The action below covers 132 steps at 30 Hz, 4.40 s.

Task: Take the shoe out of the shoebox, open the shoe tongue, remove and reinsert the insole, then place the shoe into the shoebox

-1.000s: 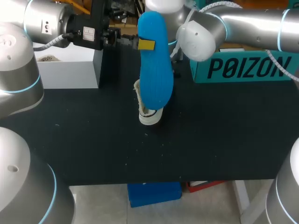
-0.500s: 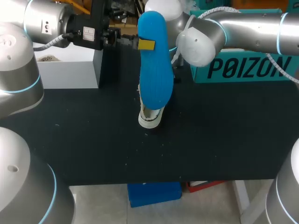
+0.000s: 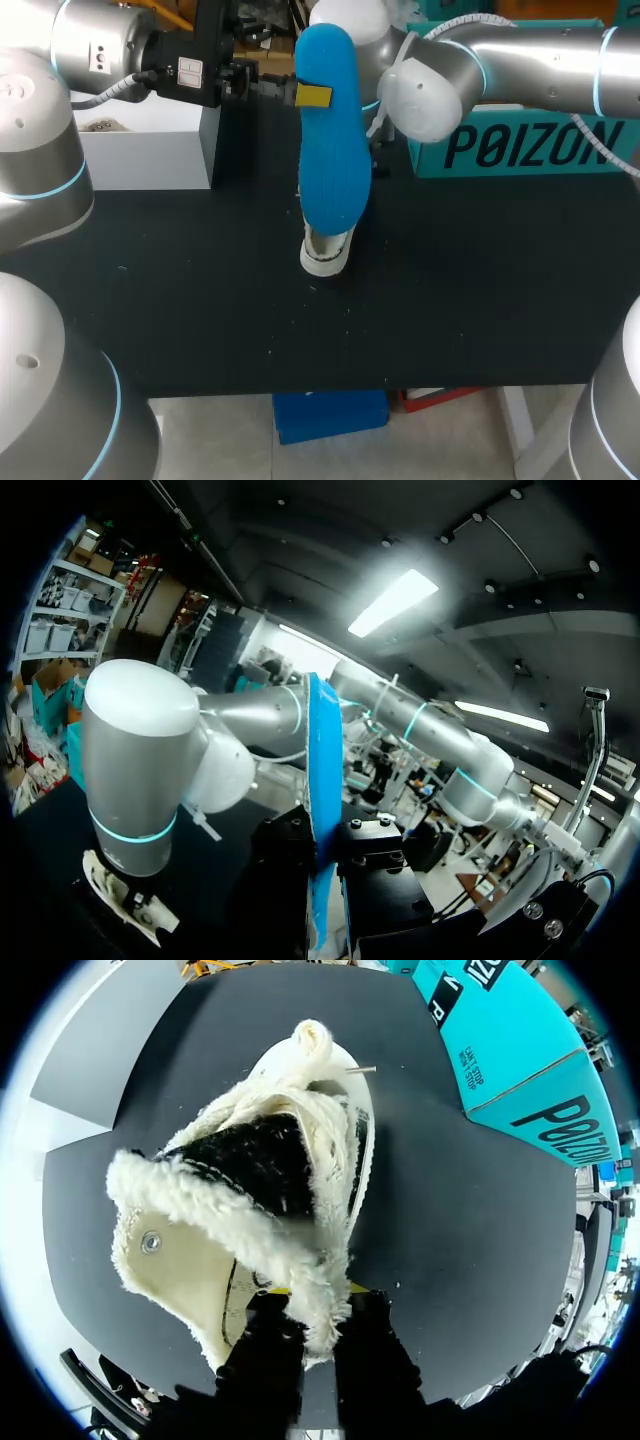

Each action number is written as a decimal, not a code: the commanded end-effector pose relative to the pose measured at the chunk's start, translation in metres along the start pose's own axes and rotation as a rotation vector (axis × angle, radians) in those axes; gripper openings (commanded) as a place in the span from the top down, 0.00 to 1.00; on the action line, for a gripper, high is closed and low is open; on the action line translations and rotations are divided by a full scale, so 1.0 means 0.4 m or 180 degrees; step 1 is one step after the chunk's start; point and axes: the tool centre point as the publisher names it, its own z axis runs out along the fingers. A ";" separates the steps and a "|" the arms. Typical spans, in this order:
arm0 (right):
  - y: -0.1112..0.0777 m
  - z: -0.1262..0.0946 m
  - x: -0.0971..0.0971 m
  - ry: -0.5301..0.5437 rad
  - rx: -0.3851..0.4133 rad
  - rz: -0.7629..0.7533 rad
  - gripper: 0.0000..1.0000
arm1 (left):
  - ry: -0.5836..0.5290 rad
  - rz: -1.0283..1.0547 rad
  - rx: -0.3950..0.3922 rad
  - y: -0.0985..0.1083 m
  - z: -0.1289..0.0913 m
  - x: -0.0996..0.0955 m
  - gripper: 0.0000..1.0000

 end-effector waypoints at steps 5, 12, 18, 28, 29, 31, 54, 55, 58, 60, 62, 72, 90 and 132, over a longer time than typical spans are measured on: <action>-0.009 -0.038 -0.001 0.0098 -0.0072 0.0099 0.00 | -0.0007 0.0004 0.0009 0.003 0.003 -0.001 1.00; -0.017 -0.113 -0.022 0.0457 -0.0214 0.0214 0.00 | -0.0007 0.0004 0.0009 0.003 0.003 -0.001 1.00; -0.025 -0.175 -0.044 0.0958 -0.0357 0.0283 0.00 | -0.0007 0.0004 0.0009 0.003 0.003 -0.001 1.00; -0.031 -0.261 -0.039 0.2175 -0.0531 0.0252 0.00 | -0.0007 0.0004 0.0009 0.003 0.003 -0.001 1.00; -0.031 -0.271 -0.036 0.2255 -0.0565 0.0216 0.00 | -0.0007 0.0004 0.0009 0.003 0.003 -0.001 1.00; -0.030 -0.290 -0.034 0.2484 -0.0621 0.0126 0.00 | -0.0007 0.0004 0.0009 0.003 0.003 -0.001 1.00; -0.031 -0.318 -0.037 0.2849 -0.0746 0.0129 0.00 | -0.0007 0.0004 0.0009 0.003 0.003 -0.001 1.00; -0.038 -0.317 -0.042 0.3059 -0.0771 0.0232 0.00 | -0.0007 0.0004 0.0009 0.003 0.003 -0.001 1.00; -0.048 -0.326 -0.052 0.3149 -0.0768 0.0317 0.00 | -0.0007 0.0004 0.0009 0.003 0.003 -0.001 1.00; -0.049 -0.336 -0.054 0.3317 -0.0771 0.0397 0.00 | -0.0007 0.0004 0.0009 0.003 0.003 -0.001 1.00; -0.050 -0.348 -0.058 0.3460 -0.0752 0.0436 0.00 | -0.0007 0.0004 0.0009 0.003 0.003 -0.001 1.00; -0.049 -0.374 -0.067 0.4262 -0.0831 0.0669 0.00 | -0.0007 0.0004 0.0009 0.003 0.003 -0.001 1.00; -0.040 -0.431 -0.081 0.4315 -0.1110 0.0370 0.00 | -0.0007 0.0004 0.0009 0.003 0.003 -0.001 1.00; -0.040 -0.435 -0.081 0.4269 -0.1073 0.0367 0.00 | -0.0557 0.2607 -0.0441 0.218 0.074 0.088 1.00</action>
